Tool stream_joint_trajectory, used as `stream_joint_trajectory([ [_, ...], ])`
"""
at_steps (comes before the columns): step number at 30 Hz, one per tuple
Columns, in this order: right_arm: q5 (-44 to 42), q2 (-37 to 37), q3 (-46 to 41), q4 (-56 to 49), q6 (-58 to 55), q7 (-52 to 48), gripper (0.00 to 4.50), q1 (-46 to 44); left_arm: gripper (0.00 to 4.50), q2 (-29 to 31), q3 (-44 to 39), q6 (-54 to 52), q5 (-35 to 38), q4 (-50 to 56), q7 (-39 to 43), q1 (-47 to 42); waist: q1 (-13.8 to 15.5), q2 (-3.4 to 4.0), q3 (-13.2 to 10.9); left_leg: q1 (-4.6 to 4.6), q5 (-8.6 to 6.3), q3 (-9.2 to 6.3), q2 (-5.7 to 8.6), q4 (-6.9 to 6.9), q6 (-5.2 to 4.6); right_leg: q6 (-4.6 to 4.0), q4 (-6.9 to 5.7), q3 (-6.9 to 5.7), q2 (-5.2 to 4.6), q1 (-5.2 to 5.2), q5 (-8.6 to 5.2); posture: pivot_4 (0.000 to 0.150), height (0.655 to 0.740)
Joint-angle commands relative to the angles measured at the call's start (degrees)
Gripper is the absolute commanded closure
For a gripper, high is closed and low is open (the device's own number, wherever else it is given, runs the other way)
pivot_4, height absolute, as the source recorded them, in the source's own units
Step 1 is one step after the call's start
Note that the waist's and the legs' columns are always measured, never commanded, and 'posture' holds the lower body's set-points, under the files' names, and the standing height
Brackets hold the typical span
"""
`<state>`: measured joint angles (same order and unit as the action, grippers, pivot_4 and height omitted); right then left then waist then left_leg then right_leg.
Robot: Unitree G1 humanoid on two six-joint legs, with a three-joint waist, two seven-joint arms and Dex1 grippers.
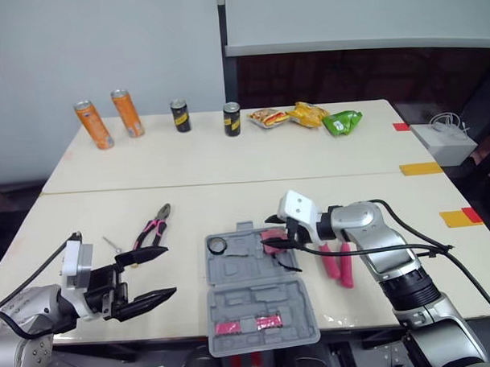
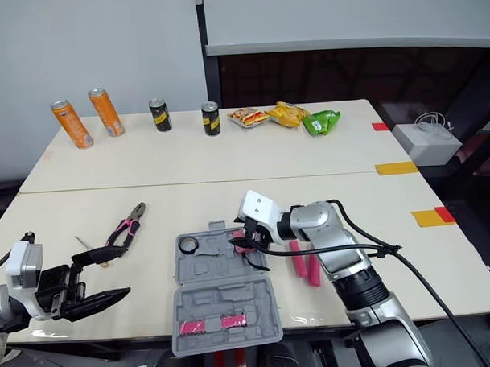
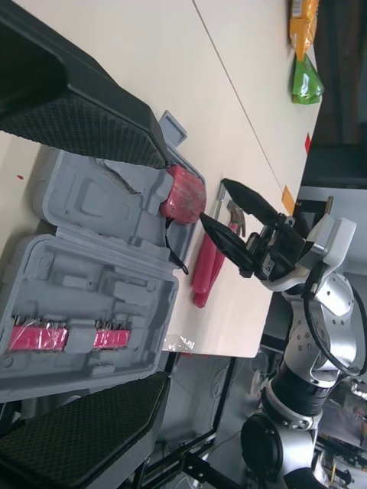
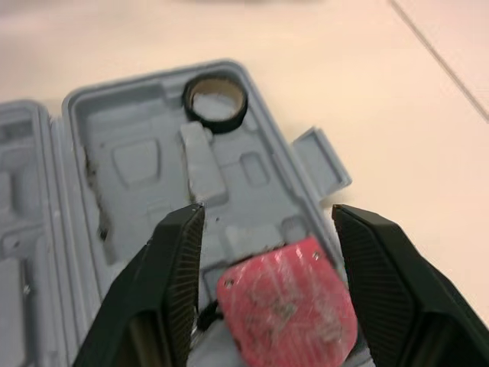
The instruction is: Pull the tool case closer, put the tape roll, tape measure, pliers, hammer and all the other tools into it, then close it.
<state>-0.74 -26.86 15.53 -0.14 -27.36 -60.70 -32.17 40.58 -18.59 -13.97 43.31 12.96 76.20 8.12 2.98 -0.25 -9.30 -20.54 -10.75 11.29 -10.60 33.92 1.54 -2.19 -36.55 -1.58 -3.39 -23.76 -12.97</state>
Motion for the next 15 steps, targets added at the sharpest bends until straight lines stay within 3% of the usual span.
stream_joint_trajectory([
  [1, -1.9, 0.2, -1.5, 1.3, 1.9, 1.3, 2.05, 1.2, 0.00, 0.9, -1.7, -0.1, 0.8, 0.8, 0.0, -0.1, 0.0, 0.00, 0.0, -0.02, 0.00, 0.00, 0.00, 0.00, 0.00, 0.00, 0.03, 0.00, 0.00, 0.00, 0.00, 0.150, 0.7400],
  [4, -2.0, 0.2, -1.2, 1.9, 3.2, 1.7, 2.97, 1.6, 0.00, 0.9, -2.0, -0.1, 0.9, 1.1, -0.1, 0.2, 0.0, 0.00, 0.0, -0.05, 0.00, 0.00, 0.02, 0.00, 0.00, 0.00, 0.05, 0.00, -0.01, 0.00, 0.00, 0.150, 0.7400],
  [15, -1.0, 1.2, -2.0, 7.5, 5.7, 7.2, 2.97, 3.5, 0.00, 0.2, -1.7, 0.4, 0.7, 1.3, -0.7, 0.5, 0.0, 0.00, 0.0, -0.03, 0.00, 0.00, 0.02, -0.08, 0.00, 0.01, 0.12, -0.01, 0.00, 0.00, 0.00, 0.150, 0.7400],
])
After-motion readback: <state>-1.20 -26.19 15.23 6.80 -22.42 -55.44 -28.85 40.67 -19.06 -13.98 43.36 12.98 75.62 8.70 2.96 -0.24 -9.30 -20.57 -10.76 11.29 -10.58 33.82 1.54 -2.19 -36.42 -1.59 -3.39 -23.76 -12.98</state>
